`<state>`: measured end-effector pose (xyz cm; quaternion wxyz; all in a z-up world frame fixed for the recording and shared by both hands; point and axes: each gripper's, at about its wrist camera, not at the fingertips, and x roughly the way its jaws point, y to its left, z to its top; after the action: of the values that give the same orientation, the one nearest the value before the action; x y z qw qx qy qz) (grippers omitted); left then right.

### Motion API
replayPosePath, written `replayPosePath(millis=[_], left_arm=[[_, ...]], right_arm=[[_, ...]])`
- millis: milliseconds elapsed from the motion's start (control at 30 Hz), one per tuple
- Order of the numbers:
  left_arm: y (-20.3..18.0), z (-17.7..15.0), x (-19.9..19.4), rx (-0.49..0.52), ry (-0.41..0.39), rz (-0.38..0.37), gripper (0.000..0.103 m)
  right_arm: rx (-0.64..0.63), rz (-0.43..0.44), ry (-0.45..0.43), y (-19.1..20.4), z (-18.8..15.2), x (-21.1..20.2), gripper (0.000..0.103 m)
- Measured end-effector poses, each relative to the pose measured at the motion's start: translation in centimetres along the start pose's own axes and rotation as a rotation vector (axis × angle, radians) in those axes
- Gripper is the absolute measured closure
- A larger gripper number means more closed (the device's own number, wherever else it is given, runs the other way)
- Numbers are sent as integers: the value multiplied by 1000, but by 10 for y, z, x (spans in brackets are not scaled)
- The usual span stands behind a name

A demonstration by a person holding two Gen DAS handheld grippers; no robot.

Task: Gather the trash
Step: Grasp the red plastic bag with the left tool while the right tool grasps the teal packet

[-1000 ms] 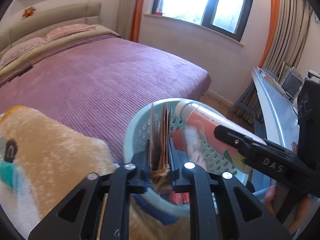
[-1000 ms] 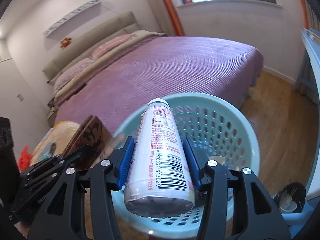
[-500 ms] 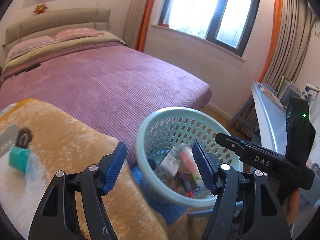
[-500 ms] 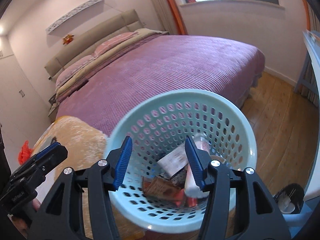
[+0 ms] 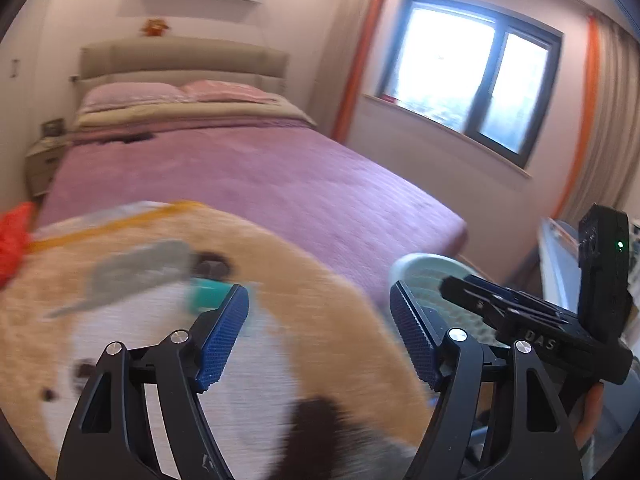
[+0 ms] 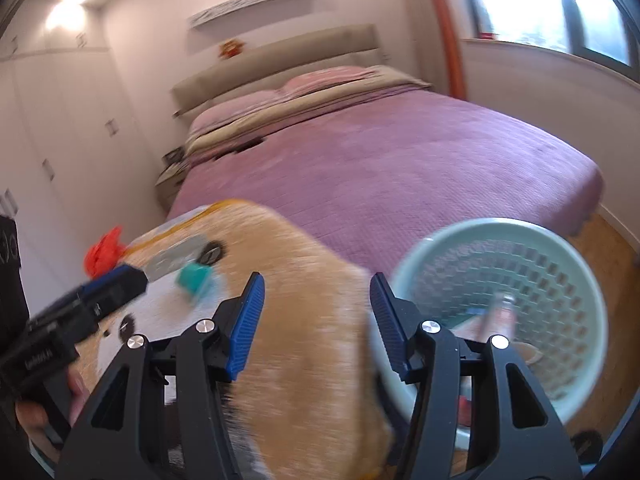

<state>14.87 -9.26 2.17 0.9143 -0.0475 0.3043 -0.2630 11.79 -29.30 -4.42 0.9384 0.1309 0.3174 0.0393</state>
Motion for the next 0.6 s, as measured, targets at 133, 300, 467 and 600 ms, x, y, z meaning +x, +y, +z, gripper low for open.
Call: replayPosePath(millis=[133, 300, 467, 600], left_arm=[[56, 9, -24, -55, -42, 127, 28], [132, 21, -45, -134, -85, 293, 22], [206, 33, -55, -181, -128, 472, 9], [264, 38, -42, -204, -72, 525, 7]], right_arm=[[-75, 39, 33, 36, 2, 26, 51], [-156, 62, 66, 80, 7, 62, 50], [-244, 18, 57, 108, 9, 101, 37], [-294, -23, 63, 111, 1, 124, 33]])
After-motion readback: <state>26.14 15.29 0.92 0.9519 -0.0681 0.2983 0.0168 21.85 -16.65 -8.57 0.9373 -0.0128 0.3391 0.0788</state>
